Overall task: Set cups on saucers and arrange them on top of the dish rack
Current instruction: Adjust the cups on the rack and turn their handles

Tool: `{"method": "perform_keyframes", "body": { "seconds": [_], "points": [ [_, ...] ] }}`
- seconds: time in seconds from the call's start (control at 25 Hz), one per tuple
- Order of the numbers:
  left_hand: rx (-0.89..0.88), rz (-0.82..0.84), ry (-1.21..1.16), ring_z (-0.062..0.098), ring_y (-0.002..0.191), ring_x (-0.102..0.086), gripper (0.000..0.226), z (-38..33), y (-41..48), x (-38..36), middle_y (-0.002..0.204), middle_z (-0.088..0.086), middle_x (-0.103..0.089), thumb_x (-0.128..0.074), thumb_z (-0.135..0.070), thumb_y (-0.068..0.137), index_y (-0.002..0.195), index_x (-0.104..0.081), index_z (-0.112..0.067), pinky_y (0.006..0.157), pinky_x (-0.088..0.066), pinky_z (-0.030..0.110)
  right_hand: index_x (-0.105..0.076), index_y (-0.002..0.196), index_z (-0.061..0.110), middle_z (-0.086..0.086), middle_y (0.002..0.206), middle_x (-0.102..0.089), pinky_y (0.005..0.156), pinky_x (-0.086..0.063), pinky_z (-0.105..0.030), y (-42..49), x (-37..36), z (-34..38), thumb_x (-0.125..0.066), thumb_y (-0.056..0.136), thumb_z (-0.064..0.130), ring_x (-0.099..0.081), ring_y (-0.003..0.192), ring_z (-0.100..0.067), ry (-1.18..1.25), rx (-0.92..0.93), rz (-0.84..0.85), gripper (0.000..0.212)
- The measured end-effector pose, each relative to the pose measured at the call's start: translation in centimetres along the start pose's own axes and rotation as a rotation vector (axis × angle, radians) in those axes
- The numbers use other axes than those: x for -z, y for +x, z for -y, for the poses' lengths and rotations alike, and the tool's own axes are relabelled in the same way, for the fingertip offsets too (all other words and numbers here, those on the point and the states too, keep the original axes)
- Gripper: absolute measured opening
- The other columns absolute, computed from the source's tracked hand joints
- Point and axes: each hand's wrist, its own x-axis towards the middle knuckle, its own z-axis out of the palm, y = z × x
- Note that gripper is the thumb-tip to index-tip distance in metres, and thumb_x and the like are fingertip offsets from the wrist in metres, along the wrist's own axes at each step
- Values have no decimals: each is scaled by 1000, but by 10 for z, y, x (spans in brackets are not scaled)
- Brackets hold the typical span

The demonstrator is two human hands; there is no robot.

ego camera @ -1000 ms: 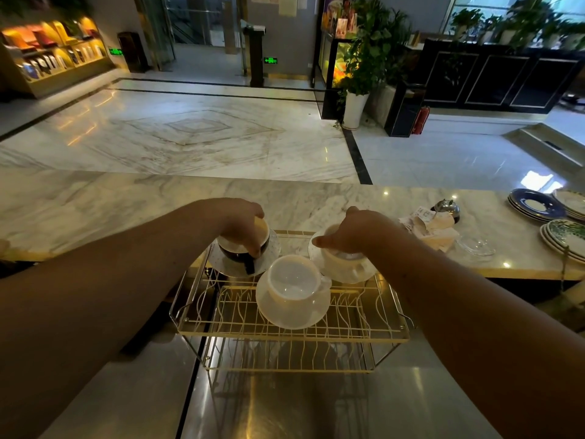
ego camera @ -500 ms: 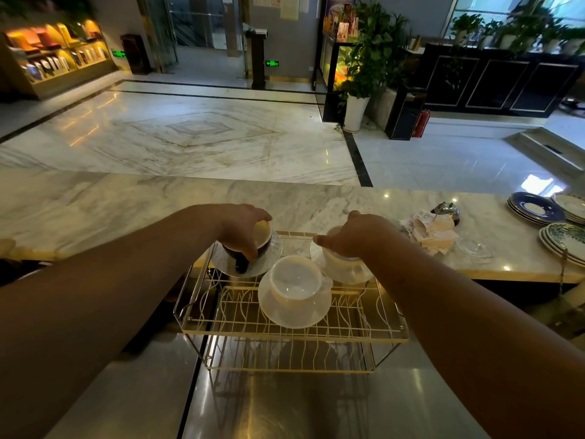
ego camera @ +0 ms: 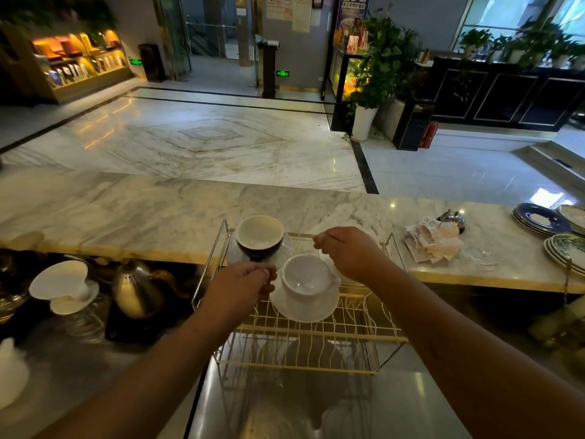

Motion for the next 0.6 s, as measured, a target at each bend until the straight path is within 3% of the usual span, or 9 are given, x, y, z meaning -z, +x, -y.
{"method": "perform_keyframes", "body": {
  "seconds": [0.08,0.28,0.4,0.52,0.6],
  "points": [
    [38,40,-52,14,102,-74,23,11,-12,-6,112,-1,-78,-54,-18,104,109,-74,-27,89,-58,34,-77,104,18,7,91,-74,66,-45,-24,-3,-3,2,-50,101,40,-66,83,-10,36,-38,-4,35],
    [42,77,-90,21,116,-68,29,16,-32,-21,124,2,-73,-54,-20,103,105,-72,-43,105,-51,46,-76,102,11,-11,99,-77,84,-56,-45,-14,-10,7,-52,99,35,-70,92,-30,119,-131,21,34],
    [-23,70,35,22,124,-61,33,20,-33,-25,139,2,-64,-54,-20,103,125,-69,-39,110,-48,49,-73,100,6,-19,99,-74,82,-55,-48,-20,-14,8,-50,99,35,-68,93,-37,99,-163,-4,36],
    [-50,58,40,15,120,-59,37,18,-30,-26,143,2,-60,-51,-22,105,137,-64,-35,101,-52,41,-72,106,3,-18,105,-73,75,-55,-39,-28,-15,10,-48,101,19,-67,96,-33,-21,-102,23,29],
    [-51,59,41,13,114,-59,37,15,-26,-24,142,2,-60,-49,-24,106,137,-64,-37,89,-50,33,-72,109,0,-17,110,-73,84,-55,-42,-36,-18,9,-47,100,12,-67,100,-31,-8,-90,10,30]
  ]
}}
